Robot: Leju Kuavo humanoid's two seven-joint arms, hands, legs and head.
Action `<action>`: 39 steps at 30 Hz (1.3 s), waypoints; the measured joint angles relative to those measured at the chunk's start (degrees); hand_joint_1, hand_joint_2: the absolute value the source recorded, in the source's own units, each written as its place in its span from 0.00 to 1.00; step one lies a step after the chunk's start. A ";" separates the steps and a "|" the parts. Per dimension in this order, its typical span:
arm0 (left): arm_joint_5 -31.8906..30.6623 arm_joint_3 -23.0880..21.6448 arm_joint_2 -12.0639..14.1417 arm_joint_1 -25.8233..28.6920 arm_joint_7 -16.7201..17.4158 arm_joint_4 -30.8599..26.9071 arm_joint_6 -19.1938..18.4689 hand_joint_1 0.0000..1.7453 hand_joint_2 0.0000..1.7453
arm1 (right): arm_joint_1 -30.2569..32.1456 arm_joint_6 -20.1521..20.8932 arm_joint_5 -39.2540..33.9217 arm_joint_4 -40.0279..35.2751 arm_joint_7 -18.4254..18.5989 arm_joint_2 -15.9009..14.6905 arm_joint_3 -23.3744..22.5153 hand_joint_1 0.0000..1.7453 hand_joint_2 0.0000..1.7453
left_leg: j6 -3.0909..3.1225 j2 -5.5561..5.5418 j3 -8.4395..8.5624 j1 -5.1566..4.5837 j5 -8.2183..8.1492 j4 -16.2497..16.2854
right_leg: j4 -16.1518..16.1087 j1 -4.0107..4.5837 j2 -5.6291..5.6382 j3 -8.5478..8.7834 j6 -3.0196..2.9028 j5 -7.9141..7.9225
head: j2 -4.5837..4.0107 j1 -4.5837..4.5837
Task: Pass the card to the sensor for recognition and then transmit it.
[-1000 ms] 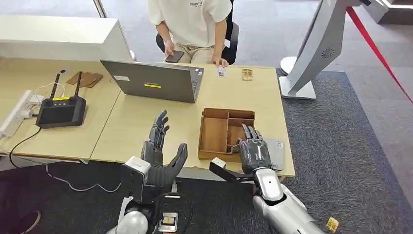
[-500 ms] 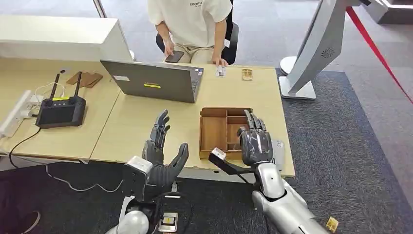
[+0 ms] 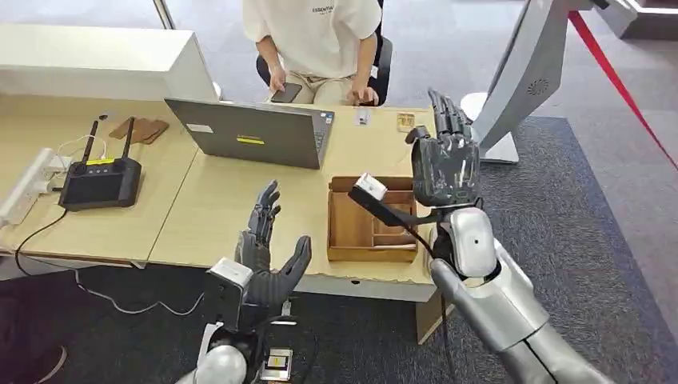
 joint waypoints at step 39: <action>14.75 -7.89 -1.77 -10.21 -7.28 5.99 0.00 0.00 1.00 | -19.68 14.89 -9.05 23.99 -2.08 8.63 2.79 1.00 1.00 | 0.00 -0.06 -0.10 0.01 0.05 0.00 | 0.03 0.01 -0.05 -0.04 0.04 0.03 | 0.00 -0.02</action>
